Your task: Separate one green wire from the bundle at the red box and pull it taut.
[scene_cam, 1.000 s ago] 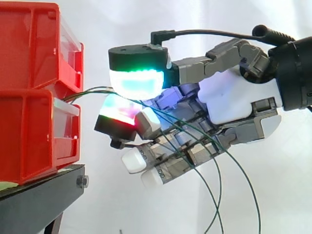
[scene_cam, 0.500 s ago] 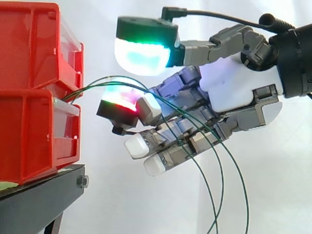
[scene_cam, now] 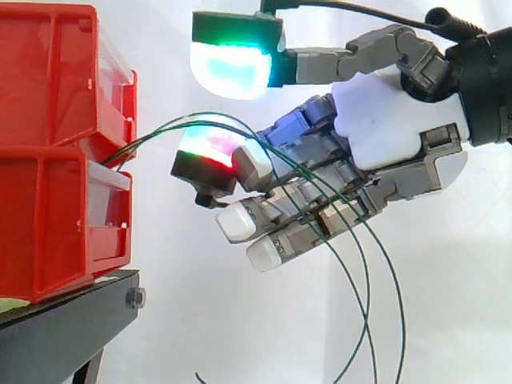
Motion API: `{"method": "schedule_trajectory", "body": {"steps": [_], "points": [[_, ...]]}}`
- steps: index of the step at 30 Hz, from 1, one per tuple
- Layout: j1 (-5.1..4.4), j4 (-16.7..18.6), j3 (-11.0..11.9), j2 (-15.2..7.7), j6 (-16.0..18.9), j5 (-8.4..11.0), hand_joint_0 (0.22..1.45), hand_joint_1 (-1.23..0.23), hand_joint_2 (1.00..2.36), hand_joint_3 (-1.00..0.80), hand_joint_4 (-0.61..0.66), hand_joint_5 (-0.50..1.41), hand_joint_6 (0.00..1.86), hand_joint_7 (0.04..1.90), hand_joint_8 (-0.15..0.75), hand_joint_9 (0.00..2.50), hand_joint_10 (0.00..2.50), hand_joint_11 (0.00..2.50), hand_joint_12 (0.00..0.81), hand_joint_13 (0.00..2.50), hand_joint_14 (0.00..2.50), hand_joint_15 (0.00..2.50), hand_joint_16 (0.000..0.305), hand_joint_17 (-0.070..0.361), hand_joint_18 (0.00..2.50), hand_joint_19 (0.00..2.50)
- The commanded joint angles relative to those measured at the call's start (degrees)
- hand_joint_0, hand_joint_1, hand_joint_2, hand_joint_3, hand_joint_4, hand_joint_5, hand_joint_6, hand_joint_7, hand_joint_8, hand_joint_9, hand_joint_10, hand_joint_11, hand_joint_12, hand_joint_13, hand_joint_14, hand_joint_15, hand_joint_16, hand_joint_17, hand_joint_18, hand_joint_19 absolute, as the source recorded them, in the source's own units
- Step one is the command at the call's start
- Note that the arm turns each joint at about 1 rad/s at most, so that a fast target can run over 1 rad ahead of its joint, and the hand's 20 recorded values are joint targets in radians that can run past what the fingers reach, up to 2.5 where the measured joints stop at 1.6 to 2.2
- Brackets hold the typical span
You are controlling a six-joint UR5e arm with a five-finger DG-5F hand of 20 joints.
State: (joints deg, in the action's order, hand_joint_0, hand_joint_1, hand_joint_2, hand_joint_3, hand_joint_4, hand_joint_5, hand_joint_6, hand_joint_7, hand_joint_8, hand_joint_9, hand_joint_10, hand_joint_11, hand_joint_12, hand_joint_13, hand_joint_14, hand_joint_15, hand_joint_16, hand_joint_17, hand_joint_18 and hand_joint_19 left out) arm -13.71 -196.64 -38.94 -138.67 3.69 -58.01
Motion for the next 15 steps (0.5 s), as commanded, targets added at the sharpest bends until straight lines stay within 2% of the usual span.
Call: {"method": "schedule_trajectory", "body": {"steps": [1, 7, 14, 15], "points": [[0.00, -0.15, 0.00, 0.06, 0.00, 0.00, 0.60, -0.73, 1.02, -0.17, 0.21, -0.18, 0.83, 1.31, 0.360, 0.95, 0.02, 0.95, 0.440, 0.83, 0.01, 0.36, 0.050, 0.112, 0.74, 0.45], [0.00, -0.15, 0.00, 0.06, 0.00, 0.00, 0.60, -0.75, 1.03, 0.05, 0.12, -0.15, 0.86, 1.42, 0.374, 1.01, 0.02, 0.99, 0.454, 0.84, 0.01, 0.35, 0.052, 0.117, 0.79, 0.43], [0.09, -0.15, 0.00, 0.06, 0.00, 0.00, 0.60, -0.76, 1.03, 0.09, 0.08, -0.14, 0.86, 1.45, 0.378, 1.04, 0.02, 0.99, 0.460, 0.84, 0.01, 0.35, 0.054, 0.121, 0.80, 0.42], [0.09, -0.15, 0.00, 0.24, 0.00, 0.00, 0.61, -0.77, 1.02, 0.03, 0.09, -0.15, 0.85, 1.42, 0.370, 1.04, 0.02, 0.99, 0.457, 0.83, 0.01, 0.35, 0.054, 0.121, 0.80, 0.43]]}}
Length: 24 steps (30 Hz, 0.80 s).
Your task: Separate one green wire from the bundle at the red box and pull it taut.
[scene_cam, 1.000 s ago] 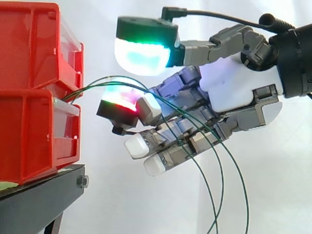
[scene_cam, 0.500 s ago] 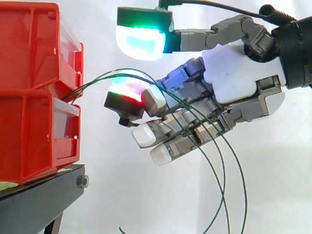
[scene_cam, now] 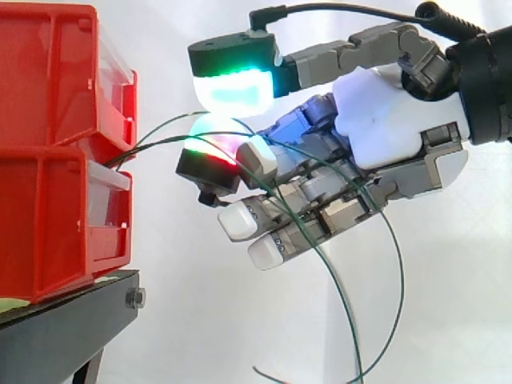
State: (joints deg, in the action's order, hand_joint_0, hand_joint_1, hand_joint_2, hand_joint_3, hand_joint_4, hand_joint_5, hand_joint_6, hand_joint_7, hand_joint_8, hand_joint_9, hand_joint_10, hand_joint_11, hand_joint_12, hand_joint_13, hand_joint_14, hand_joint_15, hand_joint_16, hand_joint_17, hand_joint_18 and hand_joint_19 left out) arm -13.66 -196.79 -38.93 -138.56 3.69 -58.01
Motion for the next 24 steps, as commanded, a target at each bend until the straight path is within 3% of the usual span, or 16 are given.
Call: {"method": "schedule_trajectory", "body": {"steps": [1, 2, 3, 4, 12, 18, 20, 24], "points": [[0.04, 0.00, 0.00, 0.13, 0.00, 0.00, 0.60, -0.77, 1.03, -0.01, 0.11, -0.15, 0.84, 1.43, 0.359, 1.03, 0.02, 1.01, 0.442, 0.80, 0.01, 0.35, 0.052, 0.117, 0.77, 0.44], [0.04, 0.00, 0.00, 0.13, 0.00, 0.00, 0.59, -0.77, 1.03, -0.03, 0.12, -0.15, 0.83, 1.42, 0.351, 1.02, 0.02, 1.01, 0.440, 0.79, 0.01, 0.36, 0.051, 0.115, 0.76, 0.45], [0.04, -0.09, 0.00, 0.13, 0.00, 0.00, 0.57, -0.78, 1.01, -0.30, 0.18, -0.15, 0.81, 1.36, 0.341, 0.99, 0.02, 0.98, 0.438, 0.77, 0.01, 0.36, 0.051, 0.114, 0.70, 0.46], [0.04, -0.18, 0.00, 0.13, 0.00, 0.00, 0.56, -0.75, 1.01, -0.43, 0.20, -0.14, 0.78, 1.36, 0.345, 0.99, 0.02, 0.96, 0.441, 0.76, 0.01, 0.35, 0.051, 0.116, 0.70, 0.45], [-0.05, -0.26, 0.00, 0.13, -0.09, 0.00, 0.55, -0.64, 1.00, -0.50, 0.22, -0.14, 0.76, 1.35, 0.355, 0.98, 0.02, 0.93, 0.445, 0.77, 0.01, 0.35, 0.052, 0.117, 0.72, 0.45], [-0.05, -0.26, 0.00, 0.13, -0.09, 0.00, 0.60, -0.71, 1.02, -0.22, 0.18, -0.14, 0.76, 1.53, 0.352, 1.00, 0.02, 0.96, 0.444, 0.78, 0.01, 0.34, 0.051, 0.114, 0.73, 0.45], [0.04, -0.26, 0.00, 0.13, -0.09, -0.09, 0.58, -0.72, 1.02, -0.11, 0.18, -0.16, 0.83, 1.45, 0.351, 0.99, 0.02, 0.97, 0.443, 0.78, 0.01, 0.34, 0.051, 0.114, 0.73, 0.45], [0.04, -0.26, 0.00, 0.13, -0.09, -0.26, 0.59, -0.74, 1.03, 0.00, 0.12, -0.14, 0.86, 1.46, 0.370, 1.06, 0.02, 0.99, 0.453, 0.80, 0.01, 0.35, 0.053, 0.120, 0.77, 0.43]]}}
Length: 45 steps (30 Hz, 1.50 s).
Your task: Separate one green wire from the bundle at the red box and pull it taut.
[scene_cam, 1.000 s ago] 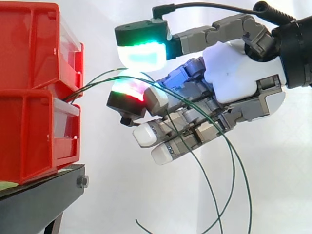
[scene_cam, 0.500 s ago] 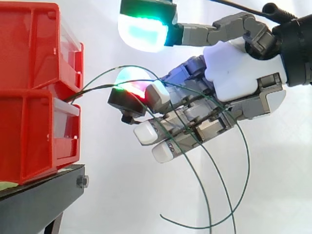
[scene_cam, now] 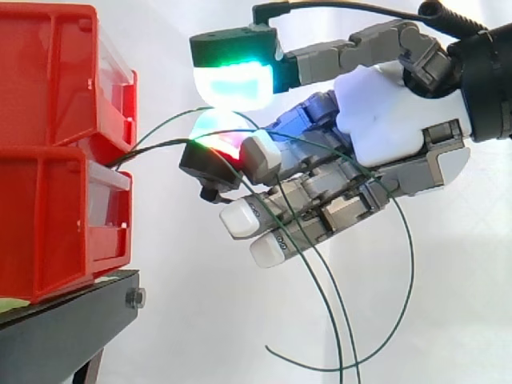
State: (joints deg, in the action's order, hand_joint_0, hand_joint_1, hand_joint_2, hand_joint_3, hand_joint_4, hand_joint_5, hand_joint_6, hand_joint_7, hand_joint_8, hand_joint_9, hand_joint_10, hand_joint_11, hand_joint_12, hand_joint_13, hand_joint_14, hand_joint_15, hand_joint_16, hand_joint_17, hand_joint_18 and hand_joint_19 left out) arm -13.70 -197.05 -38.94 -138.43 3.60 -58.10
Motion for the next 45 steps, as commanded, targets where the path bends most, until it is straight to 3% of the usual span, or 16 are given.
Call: {"method": "schedule_trajectory", "body": {"steps": [1, 8, 10, 13, 17, 23, 24, 28, 44, 45], "points": [[0.08, 0.00, 0.00, 0.00, 0.00, -0.17, 0.59, -0.75, 1.02, 0.03, 0.11, -0.14, 0.86, 1.46, 0.380, 1.06, 0.02, 1.00, 0.459, 0.81, 0.01, 0.35, 0.055, 0.123, 0.78, 0.41], [0.16, 0.00, 0.00, 0.00, -0.09, -0.17, 0.61, -0.77, 1.02, 0.02, 0.08, -0.13, 0.85, 1.45, 0.379, 1.08, 0.02, 1.03, 0.467, 0.80, 0.01, 0.35, 0.056, 0.126, 0.78, 0.41], [0.16, 0.00, -0.09, 0.00, -0.35, -0.17, 0.57, -0.74, 1.02, -0.11, 0.17, -0.14, 0.82, 1.42, 0.350, 1.04, 0.02, 1.01, 0.443, 0.74, 0.01, 0.35, 0.052, 0.117, 0.69, 0.44], [0.16, 0.00, -0.09, 0.00, -0.44, -0.17, 0.54, -0.66, 1.00, -0.47, 0.20, -0.13, 0.78, 1.39, 0.355, 1.01, 0.02, 0.97, 0.452, 0.73, 0.01, 0.34, 0.053, 0.120, 0.68, 0.44], [0.16, 0.00, -0.18, 0.00, -0.44, -0.17, 0.54, -0.61, 1.00, -0.50, 0.20, -0.13, 0.77, 1.37, 0.360, 1.01, 0.02, 0.95, 0.454, 0.73, 0.01, 0.34, 0.054, 0.121, 0.68, 0.44], [0.16, 0.09, -0.26, 0.00, -0.44, -0.17, 0.59, -0.64, 1.02, -0.25, 0.19, -0.13, 0.76, 1.49, 0.349, 1.01, 0.02, 0.96, 0.443, 0.72, 0.01, 0.34, 0.052, 0.117, 0.67, 0.44], [0.16, 0.09, -0.26, 0.00, -0.44, -0.17, 0.58, -0.68, 1.02, -0.12, 0.20, -0.14, 0.78, 1.52, 0.351, 0.99, 0.02, 0.96, 0.445, 0.72, 0.01, 0.34, 0.052, 0.118, 0.67, 0.44], [0.16, 0.00, -0.26, 0.00, -0.53, -0.17, 0.59, -0.73, 1.02, 0.00, 0.15, -0.15, 0.85, 1.47, 0.364, 1.00, 0.02, 0.98, 0.457, 0.71, 0.01, 0.33, 0.055, 0.123, 0.69, 0.41], [0.16, 0.09, -0.62, 0.00, -0.44, -0.17, 0.61, -0.77, 1.02, 0.08, 0.04, -0.13, 0.85, 1.47, 0.371, 0.99, 0.02, 0.96, 0.462, 0.60, 0.01, 0.30, 0.058, 0.130, 0.60, 0.32], [0.16, 0.00, -0.53, 0.00, -0.53, -0.17, 0.61, -0.77, 1.02, 0.07, 0.01, -0.13, 0.85, 1.46, 0.353, 0.93, 0.02, 0.86, 0.454, 0.53, 0.01, 0.25, 0.058, 0.130, 0.54, 0.28]]}}
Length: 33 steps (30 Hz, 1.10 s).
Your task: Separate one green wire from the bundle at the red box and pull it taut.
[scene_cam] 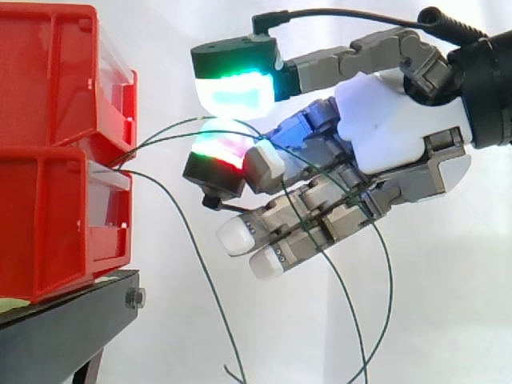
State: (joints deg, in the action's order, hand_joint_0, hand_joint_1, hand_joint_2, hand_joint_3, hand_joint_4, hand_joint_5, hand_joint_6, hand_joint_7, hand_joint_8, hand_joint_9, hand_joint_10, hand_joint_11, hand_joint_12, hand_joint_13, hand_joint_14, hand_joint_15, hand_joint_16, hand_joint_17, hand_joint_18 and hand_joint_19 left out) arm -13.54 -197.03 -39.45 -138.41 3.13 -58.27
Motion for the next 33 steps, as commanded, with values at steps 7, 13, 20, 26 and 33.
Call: {"method": "schedule_trajectory", "body": {"steps": [7, 13, 20, 26, 33], "points": [[-0.17, 0.07, -0.63, 3.23, -1.99, 0.00, 0.61, -0.82, 1.02, 0.07, -0.06, -0.11, 0.82, 1.46, 0.229, 0.54, 0.00, 0.00, 0.358, 0.25, 0.00, 0.00, 0.050, 0.113, 0.20, 0.00], [-0.26, -0.64, -1.33, 5.25, -4.89, 0.00, 0.61, -0.83, 1.02, 0.07, -0.07, -0.11, 0.81, 1.44, 0.196, 0.42, 0.00, 0.00, 0.351, 0.20, 0.00, 0.00, 0.049, 0.111, 0.12, 0.00], [-0.35, -4.51, -2.48, 5.52, -5.24, 0.18, 0.61, -0.83, 1.02, 0.06, -0.06, -0.11, 0.80, 1.47, 0.210, 0.43, 0.00, 0.00, 0.369, 0.24, 0.00, 0.00, 0.051, 0.114, 0.16, 0.00], [-0.44, -5.38, -4.67, 5.52, -2.34, 0.09, 0.61, -0.82, 1.02, 0.07, -0.06, -0.11, 0.80, 1.51, 0.228, 0.47, 0.00, 0.00, 0.376, 0.28, 0.00, 0.00, 0.051, 0.114, 0.21, 0.00], [-0.53, -5.74, -8.45, 5.52, 1.88, 0.00, 0.61, -0.82, 1.02, 0.06, -0.05, -0.11, 0.80, 1.50, 0.243, 0.50, 0.00, 0.00, 0.386, 0.29, 0.00, 0.02, 0.053, 0.119, 0.24, 0.00]]}}
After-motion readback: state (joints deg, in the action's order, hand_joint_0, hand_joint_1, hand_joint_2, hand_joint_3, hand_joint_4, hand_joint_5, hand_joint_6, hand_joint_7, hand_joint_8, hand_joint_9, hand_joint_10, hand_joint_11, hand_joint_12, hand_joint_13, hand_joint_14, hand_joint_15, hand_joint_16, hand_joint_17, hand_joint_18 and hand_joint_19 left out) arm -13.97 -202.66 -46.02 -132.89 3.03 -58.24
